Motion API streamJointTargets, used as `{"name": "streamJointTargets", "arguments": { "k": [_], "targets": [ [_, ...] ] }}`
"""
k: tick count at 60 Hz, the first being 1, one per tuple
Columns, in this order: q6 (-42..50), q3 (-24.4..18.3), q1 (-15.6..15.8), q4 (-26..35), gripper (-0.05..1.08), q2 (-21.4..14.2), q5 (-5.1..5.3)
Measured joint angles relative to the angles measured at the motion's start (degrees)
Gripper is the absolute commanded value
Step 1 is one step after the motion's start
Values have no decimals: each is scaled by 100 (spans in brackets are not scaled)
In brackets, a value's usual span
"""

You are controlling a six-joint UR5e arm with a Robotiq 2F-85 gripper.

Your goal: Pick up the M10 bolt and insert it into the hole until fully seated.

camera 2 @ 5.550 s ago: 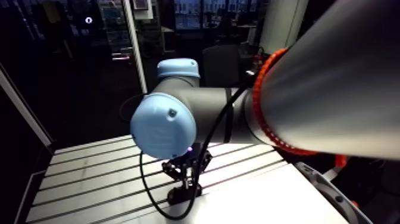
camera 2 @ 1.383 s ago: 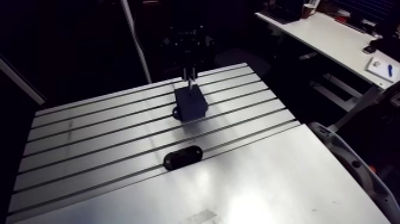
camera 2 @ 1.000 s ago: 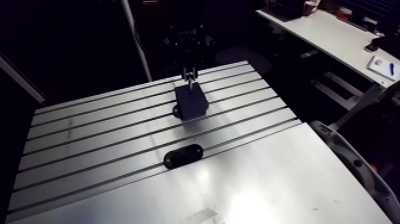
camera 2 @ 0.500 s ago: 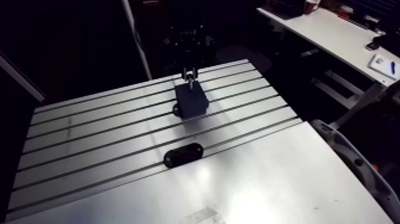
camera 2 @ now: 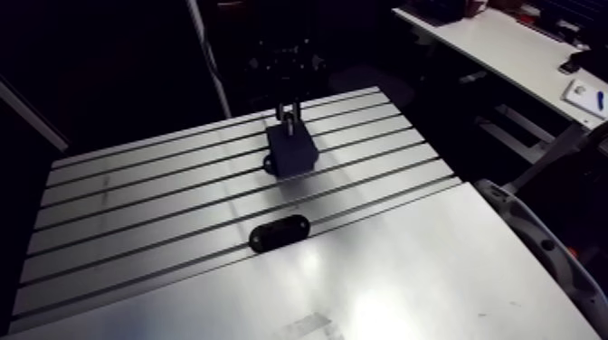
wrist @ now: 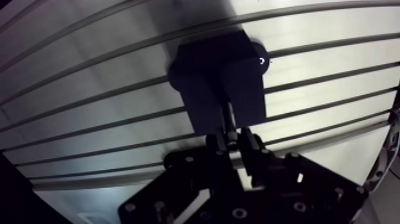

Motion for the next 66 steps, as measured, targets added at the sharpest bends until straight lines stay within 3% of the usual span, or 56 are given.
{"name": "streamJointTargets", "arguments": {
  "k": [51, 53, 54, 55, 56, 57, 66],
  "targets": [
    [-1, 52, 19, -168, 106, 77, -9],
    [-1, 57, 20, -170, 101, 80, -11],
    [-1, 59, 20, -171, 89, 80, -12],
    [-1, 61, 20, -173, 57, 81, -12],
    [0, 64, 20, -175, 57, 80, -15],
    [0, 66, 20, -177, 3, 80, -16],
    [2, 105, 44, -236, 0, 67, -42]
  ]
}}
